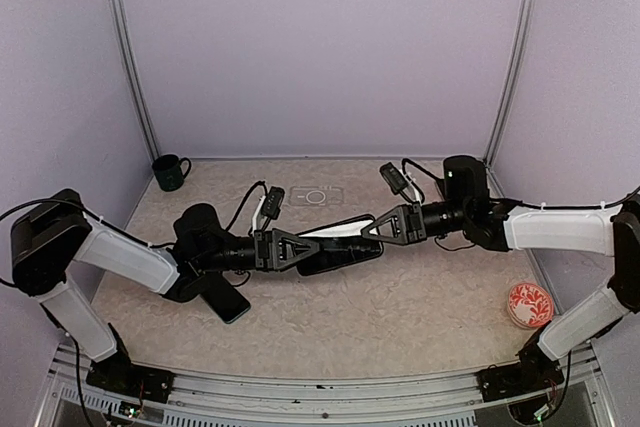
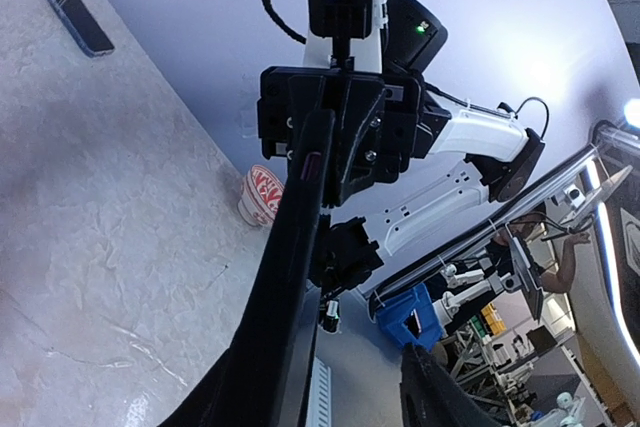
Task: Put the phone into the phone case
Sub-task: Pass from the right arm to the left
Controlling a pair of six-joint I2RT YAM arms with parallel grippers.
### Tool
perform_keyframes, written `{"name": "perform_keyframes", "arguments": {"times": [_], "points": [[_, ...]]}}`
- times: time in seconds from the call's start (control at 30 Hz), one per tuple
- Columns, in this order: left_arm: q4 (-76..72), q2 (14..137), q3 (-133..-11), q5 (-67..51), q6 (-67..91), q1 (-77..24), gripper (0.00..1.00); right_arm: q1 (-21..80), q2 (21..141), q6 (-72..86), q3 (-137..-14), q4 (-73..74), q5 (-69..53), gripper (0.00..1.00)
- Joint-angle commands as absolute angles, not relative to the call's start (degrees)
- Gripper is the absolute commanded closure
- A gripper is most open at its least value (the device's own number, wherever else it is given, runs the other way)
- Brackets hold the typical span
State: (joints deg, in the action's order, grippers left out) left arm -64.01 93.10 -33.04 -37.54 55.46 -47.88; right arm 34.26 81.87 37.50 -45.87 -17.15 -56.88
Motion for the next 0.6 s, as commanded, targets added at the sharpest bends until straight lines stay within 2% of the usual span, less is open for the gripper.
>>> {"name": "perform_keyframes", "arguments": {"times": [0.0,0.2,0.37,0.57], "points": [[-72.67,94.83,-33.01,-42.58,59.17,-47.4,0.55,32.17,80.66,38.09,-45.97,-20.92,-52.03,1.0],[-73.25,95.71,-33.57,-42.44,59.48,-47.2,0.79,32.16,80.77,38.36,-46.05,-20.87,-52.11,1.0],[-66.7,95.43,-34.32,-40.54,56.99,-47.19,0.99,32.12,80.69,39.05,-45.7,-21.93,-52.78,1.0],[-59.18,92.41,-33.91,-37.75,52.76,-47.2,1.0,32.12,80.68,38.41,-45.35,-22.13,-53.71,1.0]]}}
